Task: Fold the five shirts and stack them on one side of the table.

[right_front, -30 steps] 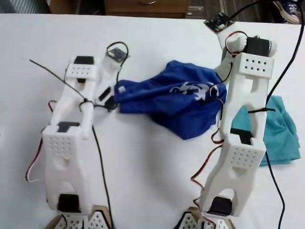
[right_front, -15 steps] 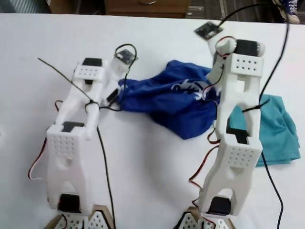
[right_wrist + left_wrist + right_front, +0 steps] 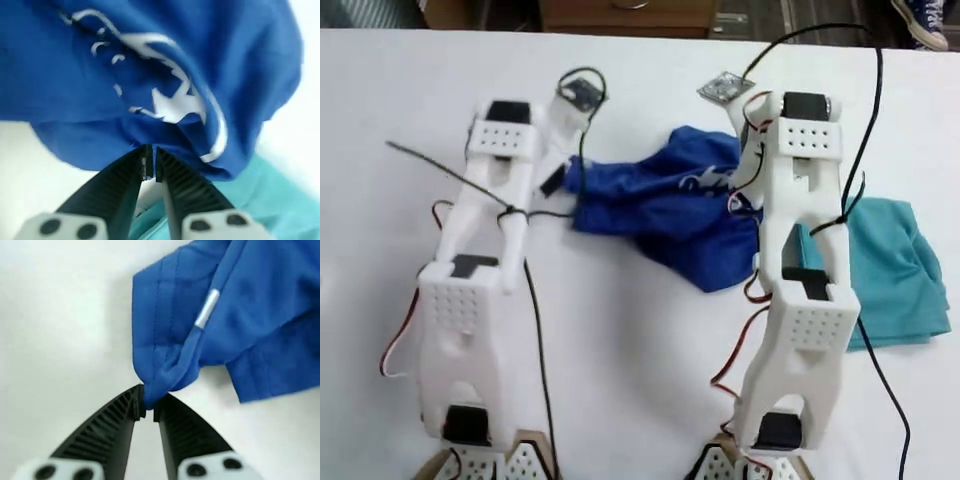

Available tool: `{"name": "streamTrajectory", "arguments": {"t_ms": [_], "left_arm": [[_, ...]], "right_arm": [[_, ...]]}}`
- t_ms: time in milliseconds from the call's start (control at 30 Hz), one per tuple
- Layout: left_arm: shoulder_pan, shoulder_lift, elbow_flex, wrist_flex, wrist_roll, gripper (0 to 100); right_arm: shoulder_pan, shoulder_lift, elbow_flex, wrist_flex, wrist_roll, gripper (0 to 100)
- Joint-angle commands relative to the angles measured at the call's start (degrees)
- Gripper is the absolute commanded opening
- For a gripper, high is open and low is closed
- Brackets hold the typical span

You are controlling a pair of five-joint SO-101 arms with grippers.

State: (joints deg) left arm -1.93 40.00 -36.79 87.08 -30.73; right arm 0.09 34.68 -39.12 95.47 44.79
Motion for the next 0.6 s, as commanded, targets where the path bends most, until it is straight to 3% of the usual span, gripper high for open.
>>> {"name": "streamTrajectory", "arguments": {"t_ms": [0, 133, 333, 467, 567], "left_arm": [[-2.29, -6.15, -5.85, 7.47, 0.09, 2], [-5.54, -8.70, -9.45, 14.33, 0.00, 2], [-12.84, -18.20, -12.62, 15.21, -1.76, 2], [-15.21, -25.32, -8.31, 15.21, -3.96, 2], [-15.47, -28.31, -2.07, 15.21, -5.45, 2]], "right_arm": [[-0.75, -4.70, -6.15, -3.65, -0.35, 2.0], [-4.18, -3.56, -8.18, -7.25, -0.35, 2.0], [-9.01, -3.56, -9.05, -8.66, -5.45, 2.0], [-11.21, -3.12, -8.26, -8.57, -12.13, 2.0], [-13.93, -0.57, -6.24, -8.66, -13.19, 2.0]]}}
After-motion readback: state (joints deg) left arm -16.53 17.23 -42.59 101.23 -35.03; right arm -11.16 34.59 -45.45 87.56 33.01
